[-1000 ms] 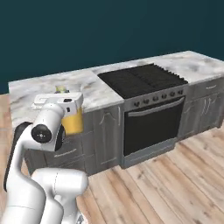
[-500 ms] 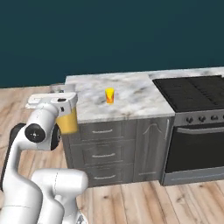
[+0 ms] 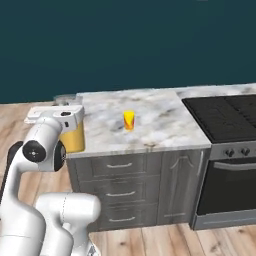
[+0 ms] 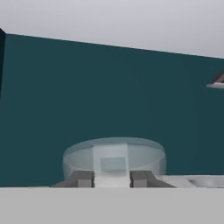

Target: Place the pitcher and cup on the dining counter for serving.

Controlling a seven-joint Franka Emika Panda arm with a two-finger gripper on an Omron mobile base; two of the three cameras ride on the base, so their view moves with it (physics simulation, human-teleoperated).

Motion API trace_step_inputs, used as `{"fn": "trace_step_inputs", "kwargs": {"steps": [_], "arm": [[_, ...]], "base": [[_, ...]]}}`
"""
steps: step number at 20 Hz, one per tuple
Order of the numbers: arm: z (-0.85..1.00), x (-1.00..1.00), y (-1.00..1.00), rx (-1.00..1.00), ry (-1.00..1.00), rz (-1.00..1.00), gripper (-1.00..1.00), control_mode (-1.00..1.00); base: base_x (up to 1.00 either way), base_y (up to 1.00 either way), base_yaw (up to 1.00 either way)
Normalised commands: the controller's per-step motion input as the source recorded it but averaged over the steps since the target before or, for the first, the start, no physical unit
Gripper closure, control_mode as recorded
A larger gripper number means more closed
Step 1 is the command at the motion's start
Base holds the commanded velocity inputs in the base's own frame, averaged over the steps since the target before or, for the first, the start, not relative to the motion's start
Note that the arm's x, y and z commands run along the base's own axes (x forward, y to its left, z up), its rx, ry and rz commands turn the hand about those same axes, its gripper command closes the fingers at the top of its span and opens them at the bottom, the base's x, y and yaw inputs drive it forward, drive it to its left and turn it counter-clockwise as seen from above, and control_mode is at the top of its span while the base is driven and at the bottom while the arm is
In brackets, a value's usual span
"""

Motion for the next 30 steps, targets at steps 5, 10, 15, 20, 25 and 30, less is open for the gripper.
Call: {"fn": "trace_step_inputs", "kwargs": {"steps": [5, 10, 15, 20, 25, 30], "arm": [[0.00, 0.00, 0.00, 0.00, 0.00, 0.00, 1.00, 1.00], [0.00, 0.00, 0.00, 0.00, 0.00, 0.00, 1.00, 1.00], [0.00, 0.00, 0.00, 0.00, 0.00, 0.00, 1.00, 1.00], [0.00, 0.00, 0.00, 0.00, 0.00, 0.00, 1.00, 1.00], [0.00, 0.00, 0.00, 0.00, 0.00, 0.00, 1.00, 1.00], [0.00, 0.00, 0.00, 0.00, 0.00, 0.00, 1.00, 1.00]], "base": [[0.81, -0.27, 0.06], [0.29, -0.85, 0.19], [0.24, -0.49, 0.29], [0.14, -0.15, 0.34], [0.01, -0.87, 0.35], [0.00, -0.97, 0.19]]}}
